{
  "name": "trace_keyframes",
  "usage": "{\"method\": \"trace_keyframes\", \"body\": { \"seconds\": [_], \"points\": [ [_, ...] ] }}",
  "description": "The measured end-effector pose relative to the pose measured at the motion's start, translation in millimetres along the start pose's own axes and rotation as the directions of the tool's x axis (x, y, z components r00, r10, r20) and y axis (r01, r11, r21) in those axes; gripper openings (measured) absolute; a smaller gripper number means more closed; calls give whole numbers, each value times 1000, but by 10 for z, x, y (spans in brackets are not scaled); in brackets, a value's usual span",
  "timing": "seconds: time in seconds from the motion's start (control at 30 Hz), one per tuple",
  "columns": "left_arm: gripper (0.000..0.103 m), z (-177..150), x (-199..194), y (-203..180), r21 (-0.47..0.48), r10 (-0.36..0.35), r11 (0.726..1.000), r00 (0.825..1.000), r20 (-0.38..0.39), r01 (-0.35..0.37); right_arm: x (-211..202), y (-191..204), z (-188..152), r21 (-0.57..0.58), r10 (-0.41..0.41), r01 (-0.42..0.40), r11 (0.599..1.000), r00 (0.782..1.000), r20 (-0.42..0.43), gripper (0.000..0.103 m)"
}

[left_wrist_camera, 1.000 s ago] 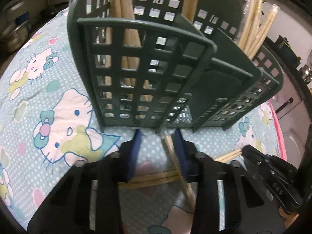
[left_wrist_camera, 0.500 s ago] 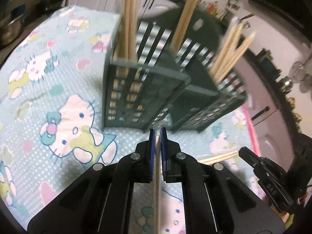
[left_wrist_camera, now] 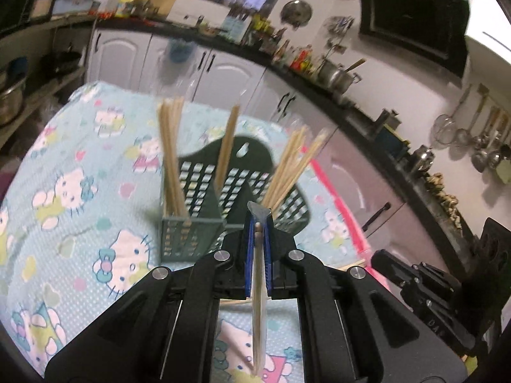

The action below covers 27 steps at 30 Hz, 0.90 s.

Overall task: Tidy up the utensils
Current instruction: 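Lift the held chopsticks with both grippers up above the green caddy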

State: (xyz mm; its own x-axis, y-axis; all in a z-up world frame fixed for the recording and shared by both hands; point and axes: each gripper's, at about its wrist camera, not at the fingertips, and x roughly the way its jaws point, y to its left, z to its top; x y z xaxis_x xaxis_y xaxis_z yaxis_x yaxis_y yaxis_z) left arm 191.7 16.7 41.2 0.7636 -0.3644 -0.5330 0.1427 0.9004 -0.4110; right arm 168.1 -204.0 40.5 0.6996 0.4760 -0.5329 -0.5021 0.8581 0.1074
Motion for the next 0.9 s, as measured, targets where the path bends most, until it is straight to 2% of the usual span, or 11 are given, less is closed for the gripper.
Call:
{"method": "trace_keyframes", "body": {
  "seconds": [0.17,0.47,0.7,0.9],
  "points": [
    [3,131,-200,-169,47,-20,999,998,61,17,-177,173,200,-44,19,-17,999,998,53,1],
    [3,365,-411,-383,93,-57,995,991,125,45,-442,356,502,-95,39,-26,995,990,138,1],
    [3,615,-637,-546,134,-77,990,977,200,51,-623,375,739,-97,48,-30,995,979,198,1],
    [3,854,-809,-672,162,-72,986,961,269,29,-735,386,1026,-108,56,-30,994,967,247,1]
  ]
}}
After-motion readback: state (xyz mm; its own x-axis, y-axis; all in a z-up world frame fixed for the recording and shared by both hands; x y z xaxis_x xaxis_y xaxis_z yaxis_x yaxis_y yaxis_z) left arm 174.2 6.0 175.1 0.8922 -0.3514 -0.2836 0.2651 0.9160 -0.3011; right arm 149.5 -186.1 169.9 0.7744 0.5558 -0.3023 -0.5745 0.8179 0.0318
